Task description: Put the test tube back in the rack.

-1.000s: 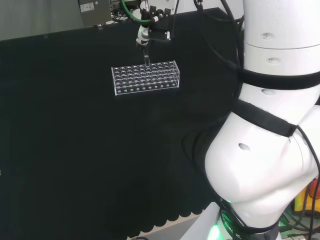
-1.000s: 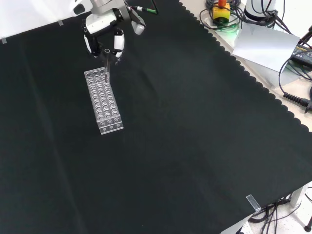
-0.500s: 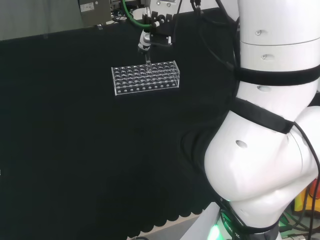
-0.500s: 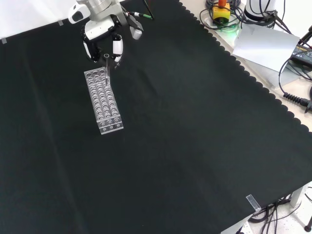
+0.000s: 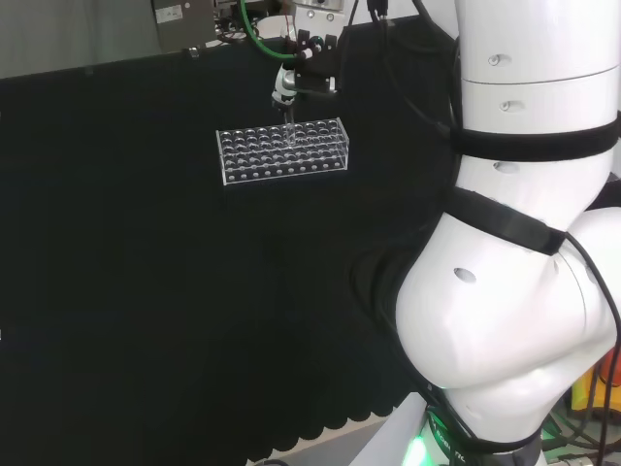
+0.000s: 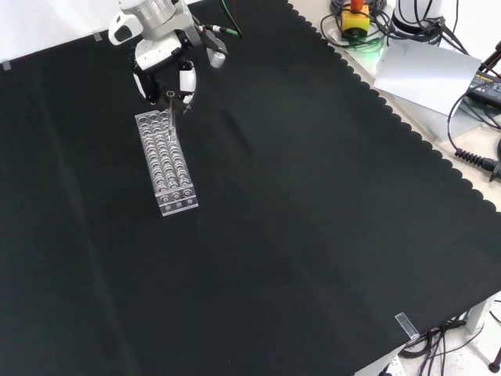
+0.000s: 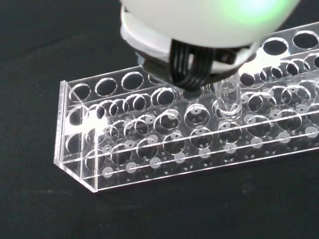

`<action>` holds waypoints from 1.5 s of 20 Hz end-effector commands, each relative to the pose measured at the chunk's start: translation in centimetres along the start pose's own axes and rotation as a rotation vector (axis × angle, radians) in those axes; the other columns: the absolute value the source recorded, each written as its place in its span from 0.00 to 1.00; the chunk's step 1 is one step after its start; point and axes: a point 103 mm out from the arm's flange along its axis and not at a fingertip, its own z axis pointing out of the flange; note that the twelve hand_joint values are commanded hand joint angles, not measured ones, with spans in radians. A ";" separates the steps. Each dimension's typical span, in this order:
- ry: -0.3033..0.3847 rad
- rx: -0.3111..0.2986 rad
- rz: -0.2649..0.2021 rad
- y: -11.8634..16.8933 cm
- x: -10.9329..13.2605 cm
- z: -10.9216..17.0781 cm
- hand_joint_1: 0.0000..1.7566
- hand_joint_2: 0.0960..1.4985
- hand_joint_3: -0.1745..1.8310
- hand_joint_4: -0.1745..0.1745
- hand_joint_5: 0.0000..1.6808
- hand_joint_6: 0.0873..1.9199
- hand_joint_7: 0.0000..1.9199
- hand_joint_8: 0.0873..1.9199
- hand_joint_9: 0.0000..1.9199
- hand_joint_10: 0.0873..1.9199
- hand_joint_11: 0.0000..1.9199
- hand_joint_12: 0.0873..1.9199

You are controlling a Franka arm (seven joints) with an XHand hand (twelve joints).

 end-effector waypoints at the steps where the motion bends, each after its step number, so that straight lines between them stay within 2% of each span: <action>1: 0.000 0.006 0.004 0.3 -0.1 0.1 0.82 0.32 0.46 0.00 0.83 0.20 0.78 0.20 0.72 0.18 0.56 0.56; 18: -0.005 0.033 0.028 1.6 -0.3 0.3 0.82 0.32 0.46 0.00 0.83 0.20 0.78 0.20 0.72 0.18 0.56 0.56; 25: -0.018 0.052 0.032 2.8 -0.6 1.3 0.82 0.32 0.46 0.00 0.83 0.20 0.78 0.20 0.72 0.18 0.56 0.56; 30: -0.001 0.057 0.026 3.1 -1.4 1.9 0.82 0.32 0.46 0.00 0.83 0.20 0.78 0.20 0.72 0.18 0.56 0.56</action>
